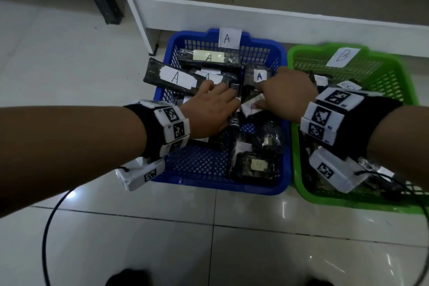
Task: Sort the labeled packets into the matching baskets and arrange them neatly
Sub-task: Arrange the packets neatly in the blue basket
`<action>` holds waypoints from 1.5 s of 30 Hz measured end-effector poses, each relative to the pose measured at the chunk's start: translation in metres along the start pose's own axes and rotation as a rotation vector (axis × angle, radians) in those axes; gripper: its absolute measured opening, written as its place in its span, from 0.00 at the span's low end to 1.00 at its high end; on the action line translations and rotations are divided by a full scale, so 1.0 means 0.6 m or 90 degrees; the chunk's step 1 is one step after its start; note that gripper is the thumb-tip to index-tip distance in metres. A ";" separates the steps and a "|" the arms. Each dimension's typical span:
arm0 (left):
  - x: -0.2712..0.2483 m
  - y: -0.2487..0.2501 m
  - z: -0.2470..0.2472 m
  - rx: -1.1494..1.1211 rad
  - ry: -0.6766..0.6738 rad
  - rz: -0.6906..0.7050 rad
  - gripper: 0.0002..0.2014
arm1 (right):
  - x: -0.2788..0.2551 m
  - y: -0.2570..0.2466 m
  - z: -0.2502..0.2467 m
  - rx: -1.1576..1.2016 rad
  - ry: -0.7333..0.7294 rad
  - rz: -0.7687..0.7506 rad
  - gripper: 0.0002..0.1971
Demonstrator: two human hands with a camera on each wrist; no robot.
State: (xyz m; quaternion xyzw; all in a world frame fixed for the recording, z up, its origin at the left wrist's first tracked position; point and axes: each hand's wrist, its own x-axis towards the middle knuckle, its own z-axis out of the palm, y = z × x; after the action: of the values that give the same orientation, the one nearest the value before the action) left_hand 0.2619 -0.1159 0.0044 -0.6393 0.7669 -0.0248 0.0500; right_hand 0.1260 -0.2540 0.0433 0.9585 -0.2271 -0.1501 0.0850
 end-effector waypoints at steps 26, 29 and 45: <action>0.027 0.083 -0.031 -0.504 -0.225 0.004 0.36 | 0.013 0.001 0.029 -0.007 0.013 0.041 0.17; 0.029 0.082 -0.042 -0.529 -0.185 0.011 0.29 | 0.016 0.011 0.026 0.075 -0.014 0.033 0.10; -0.007 -0.002 -0.084 -0.437 -0.266 -0.070 0.14 | -0.004 0.030 -0.007 0.120 -0.104 -0.035 0.11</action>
State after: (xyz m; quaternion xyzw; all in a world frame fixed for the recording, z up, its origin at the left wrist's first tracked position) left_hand 0.2581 -0.1134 0.0549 -0.6503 0.6687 0.3604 -0.0127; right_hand 0.1179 -0.2680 0.0519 0.9527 -0.2199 -0.2079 -0.0284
